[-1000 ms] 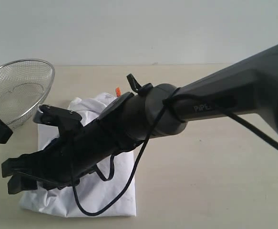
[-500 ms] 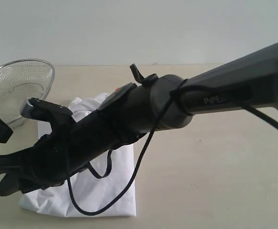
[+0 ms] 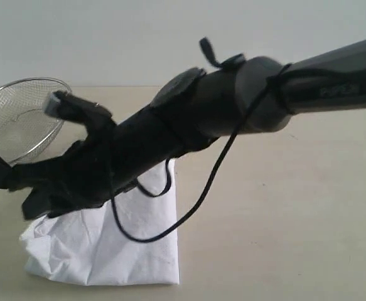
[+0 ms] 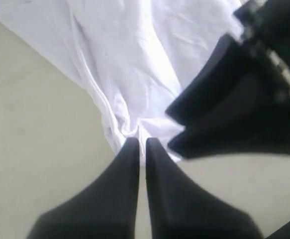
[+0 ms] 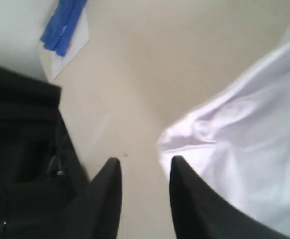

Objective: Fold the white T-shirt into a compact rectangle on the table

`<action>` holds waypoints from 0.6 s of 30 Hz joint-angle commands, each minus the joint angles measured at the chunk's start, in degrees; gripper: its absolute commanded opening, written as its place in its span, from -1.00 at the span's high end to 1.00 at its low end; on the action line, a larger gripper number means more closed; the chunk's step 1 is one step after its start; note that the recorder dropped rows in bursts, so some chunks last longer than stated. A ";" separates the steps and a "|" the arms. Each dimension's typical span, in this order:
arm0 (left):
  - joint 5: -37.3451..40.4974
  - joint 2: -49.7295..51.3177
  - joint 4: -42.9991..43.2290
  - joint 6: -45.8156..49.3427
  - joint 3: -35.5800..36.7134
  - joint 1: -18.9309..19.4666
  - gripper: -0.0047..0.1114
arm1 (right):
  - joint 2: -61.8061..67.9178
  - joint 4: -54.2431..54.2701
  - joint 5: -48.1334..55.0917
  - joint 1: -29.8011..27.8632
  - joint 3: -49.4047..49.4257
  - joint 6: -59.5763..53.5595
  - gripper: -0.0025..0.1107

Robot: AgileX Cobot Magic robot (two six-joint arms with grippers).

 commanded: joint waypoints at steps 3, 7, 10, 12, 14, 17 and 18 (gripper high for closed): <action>0.03 -0.12 0.46 -0.63 -0.29 0.04 0.84 | -3.60 -26.64 1.16 -7.25 -0.20 20.20 0.46; -1.17 -0.12 0.34 -0.63 -0.29 0.04 0.84 | -2.51 -38.63 2.13 -7.44 -0.20 27.49 0.46; -1.59 -0.12 -0.17 -0.63 -0.29 0.04 0.84 | 0.33 -38.51 0.00 -7.17 -0.20 28.17 0.49; -1.59 -0.12 -0.17 -0.63 -0.29 0.04 0.84 | 2.49 -38.51 -0.54 -7.17 -0.20 28.17 0.73; -1.69 -0.12 -1.32 -0.39 -0.29 0.04 0.84 | 4.56 -38.82 -0.92 -7.17 -0.20 28.17 0.96; -1.97 -0.12 -3.35 2.29 -0.29 0.04 0.84 | 6.18 -40.18 -0.49 -7.17 -0.20 28.54 0.96; -2.52 -0.12 -3.72 2.29 -0.29 0.04 0.84 | 7.02 -41.00 0.39 -7.17 -0.20 28.70 0.96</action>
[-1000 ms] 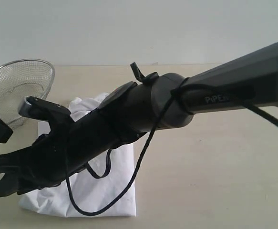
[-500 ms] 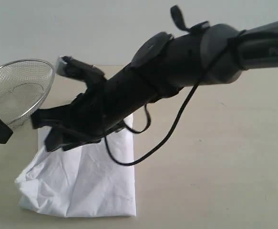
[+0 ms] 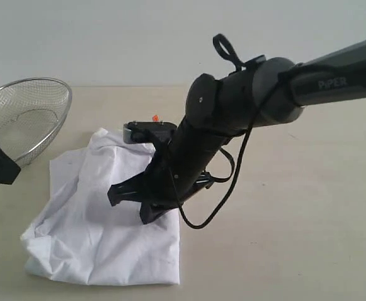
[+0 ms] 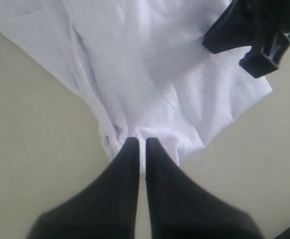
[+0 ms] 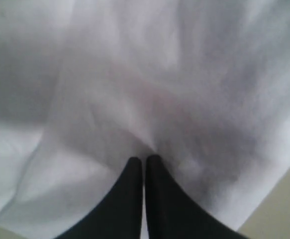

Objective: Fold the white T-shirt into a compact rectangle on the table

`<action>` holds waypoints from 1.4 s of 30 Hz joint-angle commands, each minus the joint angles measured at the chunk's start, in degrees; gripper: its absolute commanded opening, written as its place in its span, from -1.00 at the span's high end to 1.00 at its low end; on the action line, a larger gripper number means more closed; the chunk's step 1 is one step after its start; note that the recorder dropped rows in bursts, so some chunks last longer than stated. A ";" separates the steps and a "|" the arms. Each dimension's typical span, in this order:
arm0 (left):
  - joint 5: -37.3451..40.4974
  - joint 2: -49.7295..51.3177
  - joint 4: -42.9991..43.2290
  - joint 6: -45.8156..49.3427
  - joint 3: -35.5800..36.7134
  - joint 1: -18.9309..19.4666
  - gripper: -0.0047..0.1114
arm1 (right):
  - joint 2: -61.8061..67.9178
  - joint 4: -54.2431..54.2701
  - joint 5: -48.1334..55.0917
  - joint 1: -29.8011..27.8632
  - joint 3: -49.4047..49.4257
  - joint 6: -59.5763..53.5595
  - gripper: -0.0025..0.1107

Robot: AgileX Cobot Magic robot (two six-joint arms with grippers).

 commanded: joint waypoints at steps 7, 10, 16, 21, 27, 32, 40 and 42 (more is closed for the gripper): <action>-1.62 -0.12 -3.70 2.55 -0.29 0.04 0.84 | 2.18 -9.37 -2.89 -0.08 6.17 3.57 0.96; -2.01 -0.12 -4.56 2.55 -0.29 0.04 0.84 | 2.18 -9.37 -5.48 -0.19 8.85 3.74 0.96; -1.64 -0.12 -5.22 3.10 -0.29 0.04 0.84 | -0.01 -9.28 -6.25 -4.05 12.04 3.27 0.96; -3.18 1.73 -9.47 6.39 -0.29 0.04 0.84 | -2.73 -11.07 -3.92 -6.20 12.57 3.15 0.96; -5.20 4.53 -9.52 6.91 -0.29 0.04 0.84 | -7.55 -11.04 -6.04 -6.20 13.18 3.45 0.96; -9.14 4.53 -9.34 6.92 -0.29 0.04 0.84 | -14.23 -10.13 -11.48 -6.48 12.86 4.27 0.96; -11.94 4.31 -9.31 6.68 -0.29 0.04 0.84 | -13.39 5.34 -9.08 -14.63 5.92 2.16 0.58; -12.12 4.21 -9.31 6.68 -0.29 0.04 0.84 | -11.64 12.44 -7.60 -16.13 4.56 -1.29 0.32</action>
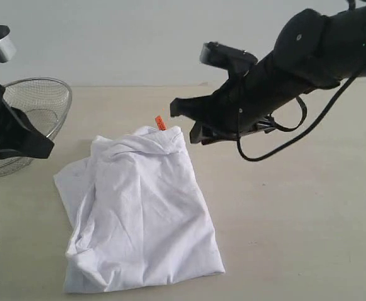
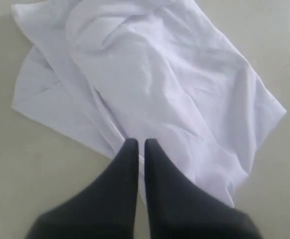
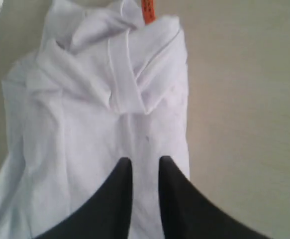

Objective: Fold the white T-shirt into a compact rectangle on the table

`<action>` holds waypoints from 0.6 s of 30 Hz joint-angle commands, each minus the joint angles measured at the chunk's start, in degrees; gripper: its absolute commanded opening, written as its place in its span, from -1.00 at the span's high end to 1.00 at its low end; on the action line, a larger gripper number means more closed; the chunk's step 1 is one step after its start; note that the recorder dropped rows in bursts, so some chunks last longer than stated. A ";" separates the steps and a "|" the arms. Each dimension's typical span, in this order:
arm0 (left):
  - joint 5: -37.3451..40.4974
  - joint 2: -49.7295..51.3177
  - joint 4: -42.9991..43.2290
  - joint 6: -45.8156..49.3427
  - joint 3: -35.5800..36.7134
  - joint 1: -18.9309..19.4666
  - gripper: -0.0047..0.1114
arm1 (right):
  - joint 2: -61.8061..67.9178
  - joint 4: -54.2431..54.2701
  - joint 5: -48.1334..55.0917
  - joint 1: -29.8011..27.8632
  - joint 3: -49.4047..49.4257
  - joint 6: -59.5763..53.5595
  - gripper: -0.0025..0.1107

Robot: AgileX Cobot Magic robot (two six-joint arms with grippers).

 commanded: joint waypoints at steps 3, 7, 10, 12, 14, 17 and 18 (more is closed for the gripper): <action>-1.52 -0.34 -0.32 -0.37 -0.29 0.04 0.84 | 5.69 20.30 5.73 -3.86 -4.06 -12.05 0.03; -2.12 -0.34 -0.32 -0.38 -0.29 0.04 0.84 | 9.32 25.36 8.32 -3.61 -5.78 -14.34 0.01; -2.47 -0.34 -0.32 -0.38 -0.29 0.04 0.84 | 11.15 26.90 7.93 -3.61 -6.20 -14.60 0.01; -2.47 -0.34 -0.32 -0.38 -0.29 0.04 0.84 | 12.30 29.95 8.77 -3.61 -6.47 -16.86 0.01; -2.47 -0.34 -0.32 -0.38 -0.29 0.04 0.84 | 13.32 32.52 9.55 -3.61 -6.47 -18.18 0.01; -2.47 -0.34 -0.32 -0.38 -0.29 0.04 0.84 | 14.45 34.57 9.22 -3.61 -6.47 -19.57 0.01; -2.47 -0.34 -0.32 -0.38 -0.29 0.04 0.84 | 14.83 35.45 9.12 -3.61 -6.57 -19.89 0.01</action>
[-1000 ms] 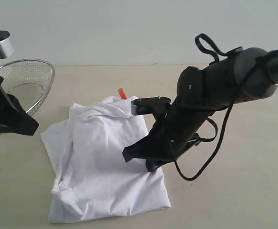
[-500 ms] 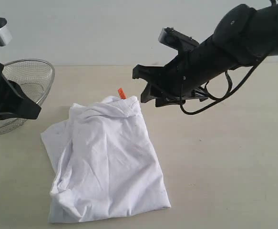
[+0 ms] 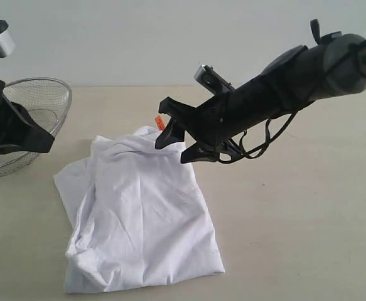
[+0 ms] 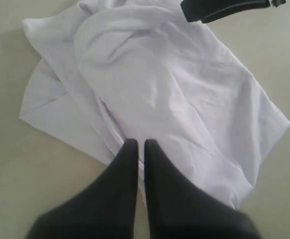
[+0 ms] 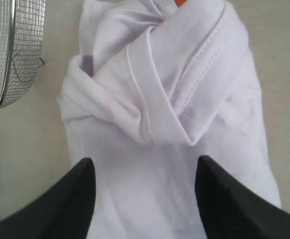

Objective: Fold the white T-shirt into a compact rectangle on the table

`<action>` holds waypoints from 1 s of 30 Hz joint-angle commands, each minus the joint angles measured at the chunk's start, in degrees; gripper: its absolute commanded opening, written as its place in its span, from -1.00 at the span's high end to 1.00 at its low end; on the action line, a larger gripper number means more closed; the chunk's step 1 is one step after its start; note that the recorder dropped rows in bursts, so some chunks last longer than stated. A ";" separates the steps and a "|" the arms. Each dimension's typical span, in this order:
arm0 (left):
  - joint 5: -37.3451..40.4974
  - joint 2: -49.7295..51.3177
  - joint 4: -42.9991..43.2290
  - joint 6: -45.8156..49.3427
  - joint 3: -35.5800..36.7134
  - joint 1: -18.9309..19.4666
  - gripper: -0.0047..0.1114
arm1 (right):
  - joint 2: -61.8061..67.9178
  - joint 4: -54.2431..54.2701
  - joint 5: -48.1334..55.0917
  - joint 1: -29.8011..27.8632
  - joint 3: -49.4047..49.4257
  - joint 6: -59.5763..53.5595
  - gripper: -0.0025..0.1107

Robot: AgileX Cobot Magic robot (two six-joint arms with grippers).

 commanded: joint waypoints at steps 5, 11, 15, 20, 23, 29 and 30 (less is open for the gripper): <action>-0.57 -0.34 -0.32 -0.38 -0.29 0.04 0.84 | 2.99 7.99 -0.70 0.05 -0.85 -5.77 0.01; -0.23 -0.34 -0.32 -0.38 -0.29 0.04 0.84 | 4.78 15.16 -1.66 0.05 -0.85 -10.45 0.26; -0.23 -0.34 -0.32 -0.38 -0.29 0.04 0.84 | 4.87 17.98 -3.09 0.05 -0.85 -12.93 0.67; -0.23 -0.34 -0.32 -0.38 -0.29 0.04 0.84 | 4.87 23.37 -2.99 0.05 -0.85 -18.82 0.96; -0.23 -0.34 -0.32 -0.38 -0.29 0.04 0.84 | 4.87 25.68 -3.11 0.05 -1.26 -21.00 0.96; -0.23 -0.34 -0.32 -0.38 -0.29 0.04 0.84 | 4.87 25.70 -3.09 0.16 -6.13 -20.91 0.96; -0.23 -0.34 -0.32 -0.38 -0.29 0.04 0.84 | 4.87 25.70 -3.29 0.30 -6.85 -20.66 0.96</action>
